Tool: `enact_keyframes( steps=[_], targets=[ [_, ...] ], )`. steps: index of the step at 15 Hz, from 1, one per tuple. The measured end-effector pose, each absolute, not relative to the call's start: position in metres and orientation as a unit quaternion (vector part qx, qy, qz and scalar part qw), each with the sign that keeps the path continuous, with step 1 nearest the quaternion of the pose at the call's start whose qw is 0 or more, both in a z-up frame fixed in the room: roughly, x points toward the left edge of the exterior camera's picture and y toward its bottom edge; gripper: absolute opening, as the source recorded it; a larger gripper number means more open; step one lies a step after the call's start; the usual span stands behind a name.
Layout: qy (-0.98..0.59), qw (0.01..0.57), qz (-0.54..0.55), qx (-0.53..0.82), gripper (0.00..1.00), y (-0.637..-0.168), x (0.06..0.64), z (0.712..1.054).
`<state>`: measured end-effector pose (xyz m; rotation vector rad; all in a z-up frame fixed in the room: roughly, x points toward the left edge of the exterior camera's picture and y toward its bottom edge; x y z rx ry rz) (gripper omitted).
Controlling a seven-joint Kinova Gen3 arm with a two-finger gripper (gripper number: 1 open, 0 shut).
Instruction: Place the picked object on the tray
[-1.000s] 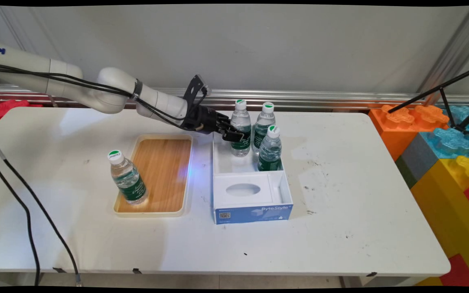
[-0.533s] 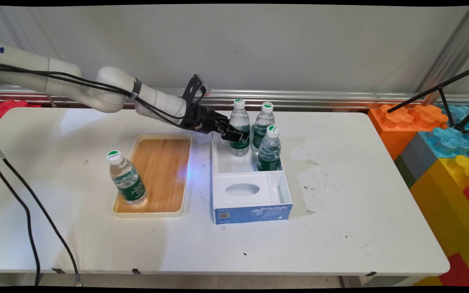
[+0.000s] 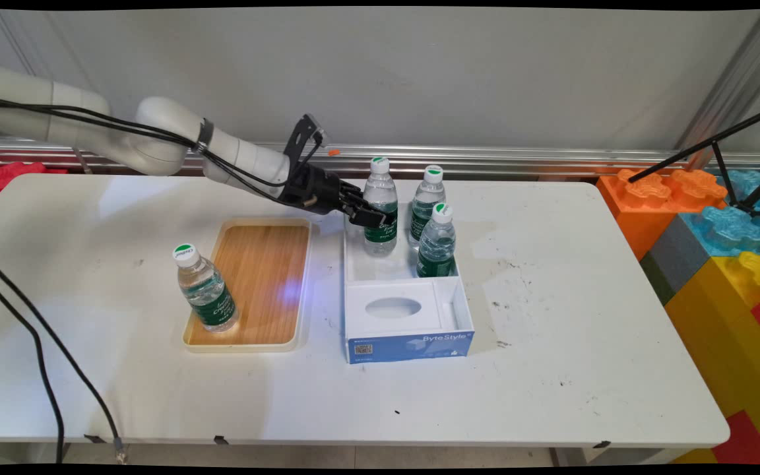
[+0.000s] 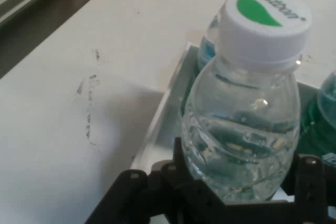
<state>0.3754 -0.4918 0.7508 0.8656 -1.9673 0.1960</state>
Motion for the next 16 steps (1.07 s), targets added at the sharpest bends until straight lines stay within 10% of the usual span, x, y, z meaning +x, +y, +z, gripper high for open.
enact_keyframes(
  steps=[16],
  targets=[
    [-0.807,0.477,0.079,0.338,0.0,-0.47,0.413,0.84]
  ],
)
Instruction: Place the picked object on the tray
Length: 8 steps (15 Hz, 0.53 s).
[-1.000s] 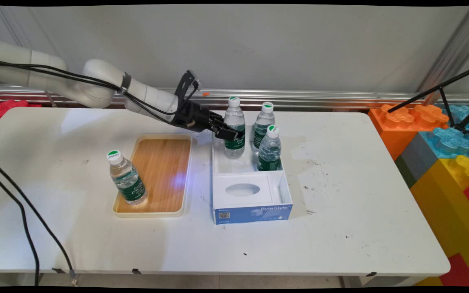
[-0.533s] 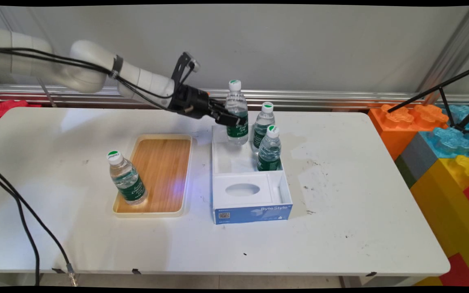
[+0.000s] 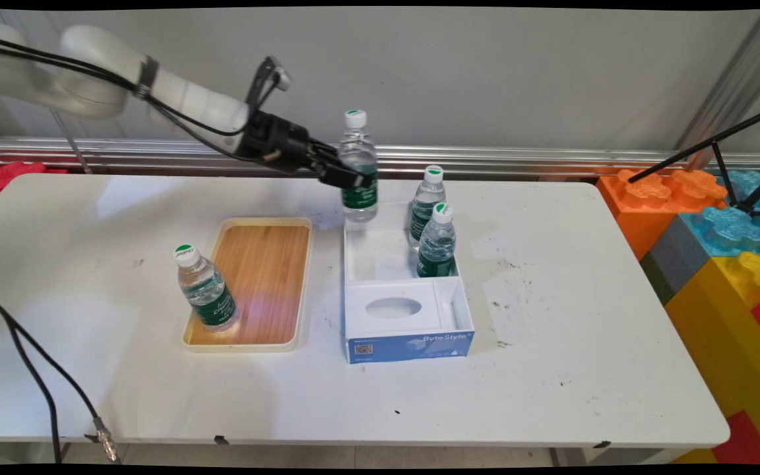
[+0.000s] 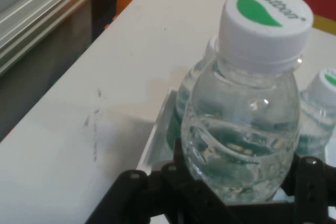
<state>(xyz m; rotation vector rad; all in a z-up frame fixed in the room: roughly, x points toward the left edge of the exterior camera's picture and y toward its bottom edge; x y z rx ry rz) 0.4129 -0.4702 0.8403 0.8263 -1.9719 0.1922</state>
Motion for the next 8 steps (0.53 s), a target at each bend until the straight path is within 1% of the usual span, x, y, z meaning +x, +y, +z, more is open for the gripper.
enact_keyframes(
  steps=[8],
  targets=[
    [-0.839,0.426,0.08,0.328,0.0,-0.446,0.487,0.845]
  ],
)
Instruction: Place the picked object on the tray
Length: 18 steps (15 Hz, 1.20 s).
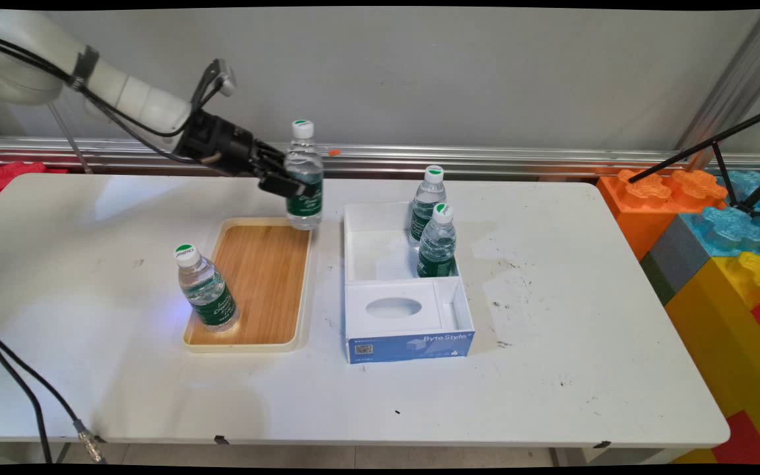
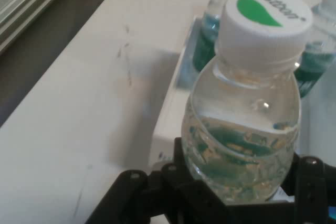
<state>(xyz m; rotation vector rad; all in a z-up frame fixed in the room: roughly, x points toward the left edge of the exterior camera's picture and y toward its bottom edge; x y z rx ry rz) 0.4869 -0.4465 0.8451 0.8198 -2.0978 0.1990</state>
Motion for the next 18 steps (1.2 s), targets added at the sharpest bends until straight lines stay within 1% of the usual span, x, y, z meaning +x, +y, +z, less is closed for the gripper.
enact_keyframes(
  steps=[8,18],
  targets=[
    [-0.858,0.387,0.1,0.322,0.0,-0.451,0.536,0.829],
    [-0.877,0.343,0.1,0.323,0.0,-0.433,0.582,0.813]
  ],
)
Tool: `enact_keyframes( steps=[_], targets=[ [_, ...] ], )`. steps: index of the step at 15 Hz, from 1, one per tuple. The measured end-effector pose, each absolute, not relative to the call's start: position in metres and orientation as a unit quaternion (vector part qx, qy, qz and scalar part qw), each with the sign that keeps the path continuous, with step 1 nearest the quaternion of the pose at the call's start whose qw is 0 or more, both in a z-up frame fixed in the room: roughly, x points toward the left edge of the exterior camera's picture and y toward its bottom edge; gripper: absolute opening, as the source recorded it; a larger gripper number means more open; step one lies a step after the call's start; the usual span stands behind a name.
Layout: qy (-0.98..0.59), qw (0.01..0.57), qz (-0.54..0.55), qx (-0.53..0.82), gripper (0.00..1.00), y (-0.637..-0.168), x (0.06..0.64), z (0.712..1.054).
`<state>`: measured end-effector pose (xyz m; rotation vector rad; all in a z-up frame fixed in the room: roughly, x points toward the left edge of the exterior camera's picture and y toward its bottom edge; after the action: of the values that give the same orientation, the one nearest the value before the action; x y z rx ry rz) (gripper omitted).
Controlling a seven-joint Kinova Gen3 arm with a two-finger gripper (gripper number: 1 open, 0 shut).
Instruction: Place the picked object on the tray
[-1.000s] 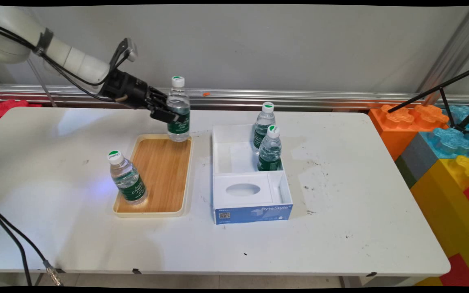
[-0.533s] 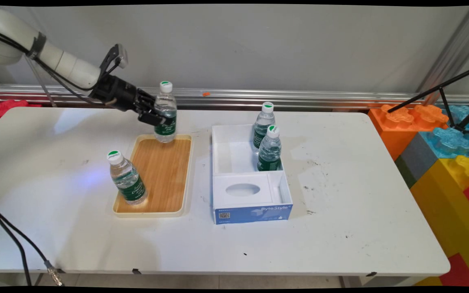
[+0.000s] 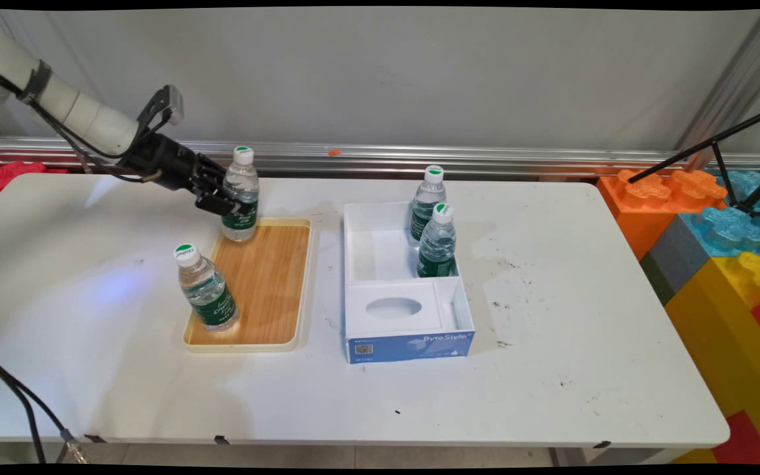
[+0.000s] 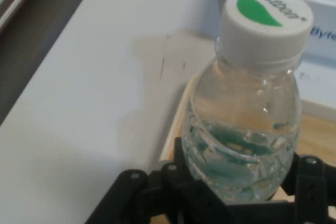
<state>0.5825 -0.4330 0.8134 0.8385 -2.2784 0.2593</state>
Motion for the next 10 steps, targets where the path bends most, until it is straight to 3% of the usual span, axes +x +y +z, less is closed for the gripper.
enact_keyframes(
  steps=[10],
  targets=[
    [-0.882,0.321,0.1,0.332,0.0,-0.4259,0.5937,0.8034]
  ],
)
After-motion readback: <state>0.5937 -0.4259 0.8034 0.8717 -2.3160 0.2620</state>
